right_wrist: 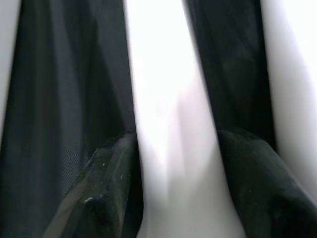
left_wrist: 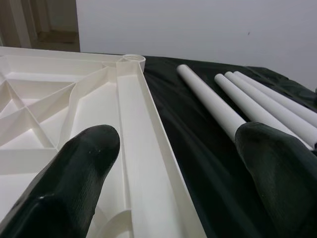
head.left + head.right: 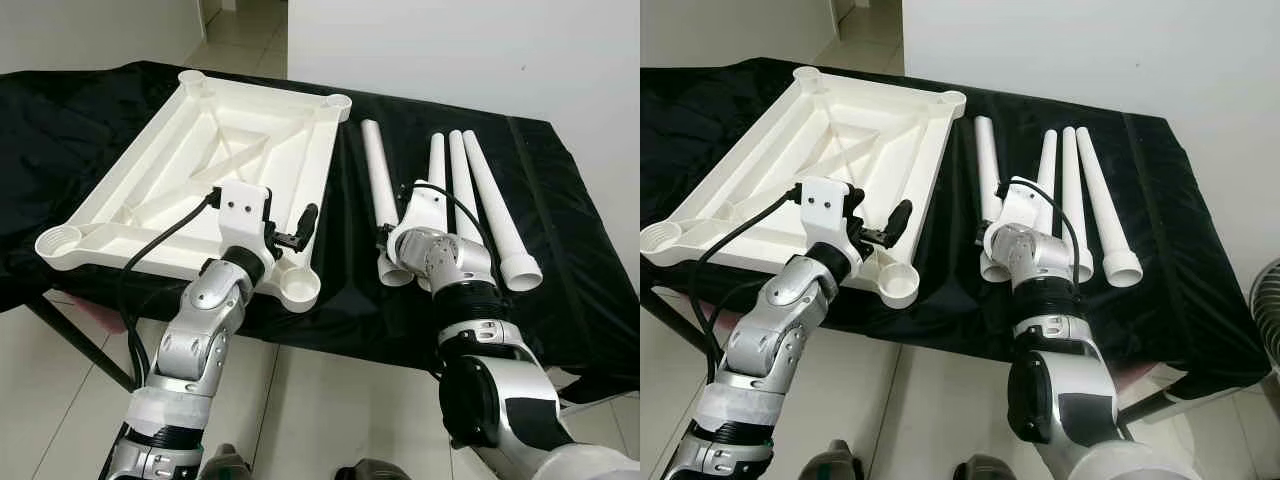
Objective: Building children table
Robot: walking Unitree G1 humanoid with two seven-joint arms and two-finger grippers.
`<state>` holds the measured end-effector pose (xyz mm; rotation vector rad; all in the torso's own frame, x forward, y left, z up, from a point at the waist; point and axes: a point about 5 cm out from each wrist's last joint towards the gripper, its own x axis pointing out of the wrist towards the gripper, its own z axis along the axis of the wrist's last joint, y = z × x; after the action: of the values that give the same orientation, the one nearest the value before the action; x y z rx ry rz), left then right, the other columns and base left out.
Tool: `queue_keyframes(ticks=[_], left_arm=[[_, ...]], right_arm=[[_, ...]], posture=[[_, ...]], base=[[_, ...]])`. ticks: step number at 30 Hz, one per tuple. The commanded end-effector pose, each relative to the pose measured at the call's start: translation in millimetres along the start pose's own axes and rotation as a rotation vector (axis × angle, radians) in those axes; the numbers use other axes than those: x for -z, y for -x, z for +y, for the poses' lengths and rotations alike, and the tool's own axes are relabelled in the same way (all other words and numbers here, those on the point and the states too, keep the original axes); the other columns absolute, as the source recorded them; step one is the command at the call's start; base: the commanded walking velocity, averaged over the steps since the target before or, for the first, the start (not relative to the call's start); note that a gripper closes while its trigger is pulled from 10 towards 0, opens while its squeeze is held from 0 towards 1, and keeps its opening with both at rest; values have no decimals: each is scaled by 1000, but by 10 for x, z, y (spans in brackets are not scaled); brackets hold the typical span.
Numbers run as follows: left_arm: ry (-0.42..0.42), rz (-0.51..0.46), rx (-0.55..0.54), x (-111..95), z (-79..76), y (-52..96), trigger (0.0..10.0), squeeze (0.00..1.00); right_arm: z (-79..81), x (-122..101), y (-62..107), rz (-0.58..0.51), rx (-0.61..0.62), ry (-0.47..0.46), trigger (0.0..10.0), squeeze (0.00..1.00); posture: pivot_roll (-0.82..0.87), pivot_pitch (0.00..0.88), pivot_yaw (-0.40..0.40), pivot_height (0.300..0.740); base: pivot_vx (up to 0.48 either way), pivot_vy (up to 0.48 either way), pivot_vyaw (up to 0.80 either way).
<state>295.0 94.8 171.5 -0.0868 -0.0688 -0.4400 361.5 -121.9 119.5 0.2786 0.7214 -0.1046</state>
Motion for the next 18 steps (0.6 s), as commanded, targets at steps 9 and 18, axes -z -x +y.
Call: queue_keyframes(ticks=[9,18], left_arm=[[3,3,-48,5,6,16,10000,0],[9,-2,-56,-7,13,5,10000,0]], right_arm=[[-148,675,-113,317,1,59,9020,0],[-204,726,-105,394,-6,59,0,0]], posture=[[56,25,-43,740],[53,37,-48,740]], base=[[0,0,0],[0,0,0]])
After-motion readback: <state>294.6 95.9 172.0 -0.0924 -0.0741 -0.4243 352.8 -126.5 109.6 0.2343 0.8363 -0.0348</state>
